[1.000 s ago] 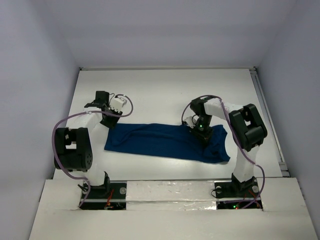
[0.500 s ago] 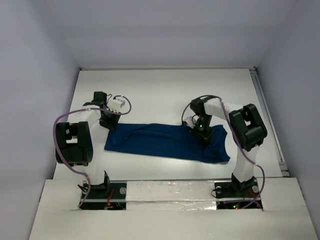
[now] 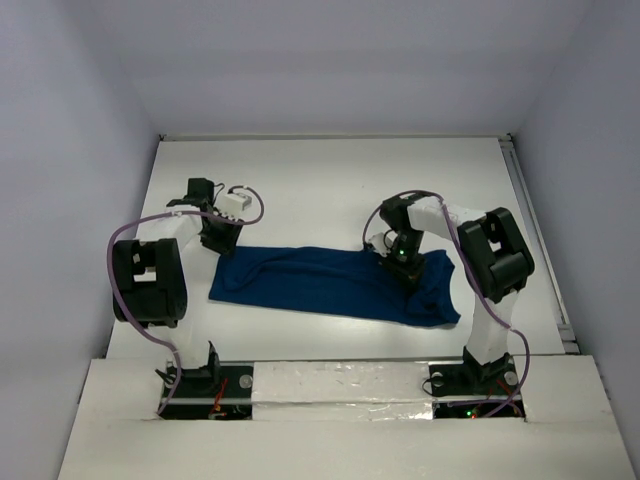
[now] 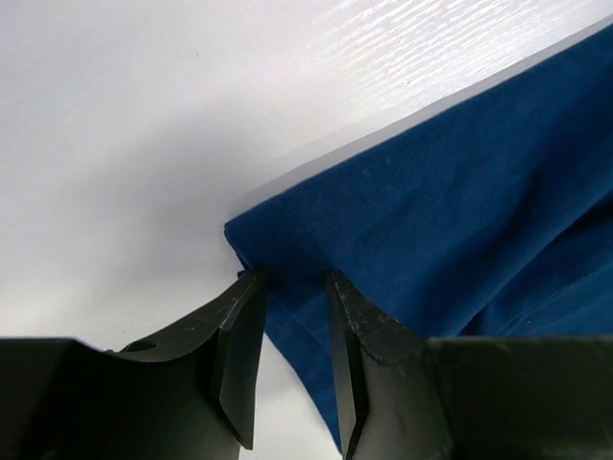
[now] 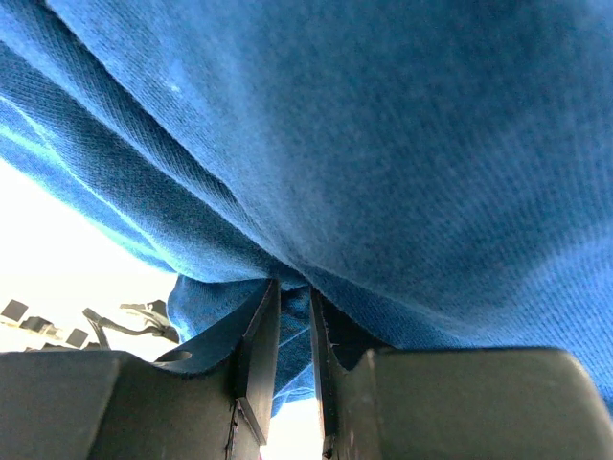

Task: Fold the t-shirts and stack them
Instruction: Fold the other side of the tshirt into a rectangle

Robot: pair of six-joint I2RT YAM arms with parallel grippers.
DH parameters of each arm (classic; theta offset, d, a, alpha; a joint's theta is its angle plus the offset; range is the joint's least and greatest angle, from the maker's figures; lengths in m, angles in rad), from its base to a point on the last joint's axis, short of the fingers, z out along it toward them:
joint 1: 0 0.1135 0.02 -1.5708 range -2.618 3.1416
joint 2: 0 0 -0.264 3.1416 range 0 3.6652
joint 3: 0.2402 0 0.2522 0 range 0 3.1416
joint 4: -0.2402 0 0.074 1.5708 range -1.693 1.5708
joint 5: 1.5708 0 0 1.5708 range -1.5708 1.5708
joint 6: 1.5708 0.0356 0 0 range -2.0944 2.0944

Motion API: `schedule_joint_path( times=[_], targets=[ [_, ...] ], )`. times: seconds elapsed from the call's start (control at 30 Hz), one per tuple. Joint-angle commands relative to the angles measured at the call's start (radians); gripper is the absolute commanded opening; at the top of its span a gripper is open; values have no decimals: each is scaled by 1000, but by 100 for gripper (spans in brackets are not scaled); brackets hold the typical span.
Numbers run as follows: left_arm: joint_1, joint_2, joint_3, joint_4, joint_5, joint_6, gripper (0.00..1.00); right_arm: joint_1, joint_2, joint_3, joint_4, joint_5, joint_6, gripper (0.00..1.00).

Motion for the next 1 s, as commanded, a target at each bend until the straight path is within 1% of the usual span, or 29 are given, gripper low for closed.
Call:
schedule_joint_path(
  times=[0.0,0.4,0.47,0.5,0.53,0.57,0.63,0.77,0.83,0.97],
  targets=[
    [3,7,21,-9,16,14,28,26,31,-39,86,-22,-21,24],
    [3,-3,3,-6,21,14,27,26,28,-41,84,-25,-23,24],
    [3,-2,-3,-6,29,17,23,26,29,-39,84,-25,-23,24],
    [3,-3,-5,-2,29,16,15,26,31,-39,84,-25,-23,24],
    [3,-5,-9,7,29,13,11,26,29,-39,86,-26,-21,24],
    [3,-8,-11,8,38,13,5,26,29,-39,86,-26,-21,24],
    [3,-8,-9,6,41,13,0,26,31,-39,86,-28,-23,24],
    [3,-6,-2,14,27,11,0,26,29,-39,86,-28,-21,24],
    [3,-9,5,29,-10,2,0,26,29,-39,87,-28,-21,23],
    [3,1,63,46,-59,-9,0,26,31,-38,86,-28,-21,23]
  ],
)
